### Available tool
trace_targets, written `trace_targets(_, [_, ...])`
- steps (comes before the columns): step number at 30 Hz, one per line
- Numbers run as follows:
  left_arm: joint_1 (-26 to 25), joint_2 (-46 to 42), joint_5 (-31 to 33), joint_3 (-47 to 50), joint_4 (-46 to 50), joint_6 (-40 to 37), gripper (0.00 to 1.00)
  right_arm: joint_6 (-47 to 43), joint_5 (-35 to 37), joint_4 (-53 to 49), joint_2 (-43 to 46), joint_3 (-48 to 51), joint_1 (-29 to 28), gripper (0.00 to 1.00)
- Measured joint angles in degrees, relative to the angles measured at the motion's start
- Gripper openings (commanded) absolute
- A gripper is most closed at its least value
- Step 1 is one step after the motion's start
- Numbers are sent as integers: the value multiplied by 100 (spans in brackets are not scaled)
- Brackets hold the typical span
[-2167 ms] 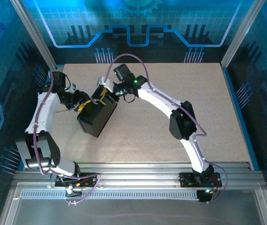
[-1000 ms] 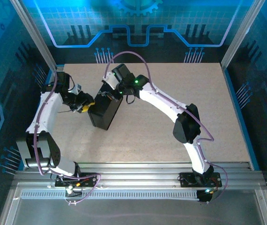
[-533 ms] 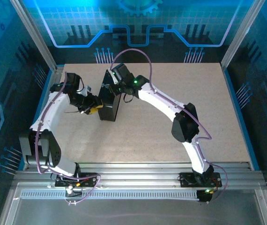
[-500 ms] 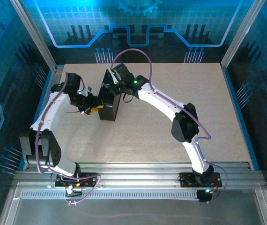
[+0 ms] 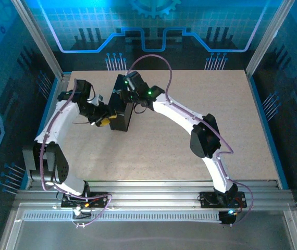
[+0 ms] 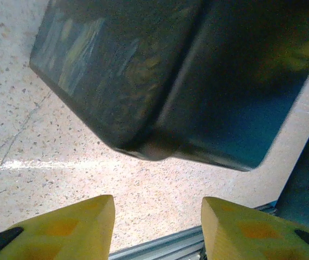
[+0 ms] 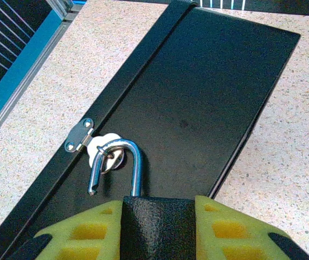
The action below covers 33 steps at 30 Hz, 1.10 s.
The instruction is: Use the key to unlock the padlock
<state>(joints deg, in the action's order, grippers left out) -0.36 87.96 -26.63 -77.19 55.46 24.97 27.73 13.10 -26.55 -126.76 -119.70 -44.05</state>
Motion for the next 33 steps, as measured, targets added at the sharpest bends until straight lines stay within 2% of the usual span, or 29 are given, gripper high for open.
trace_targets(9, [46,74,767,-756,66,-103,48,-70,42,444,472,841,61,0])
trace_targets(18, [-190,732,905,-909,-481,-118,51,-74,15,549,573,1014,90,0])
trace_targets(21, [-323,914,841,-990,-643,-140,42,-81,-9,540,595,1027,98,0])
trace_targets(28, [-551,992,693,-1040,-782,-404,28,-271,103,313,625,979,101,0])
trace_targets(33, [-815,1008,581,-1003,-855,-516,23,-385,212,-76,599,782,155,0])
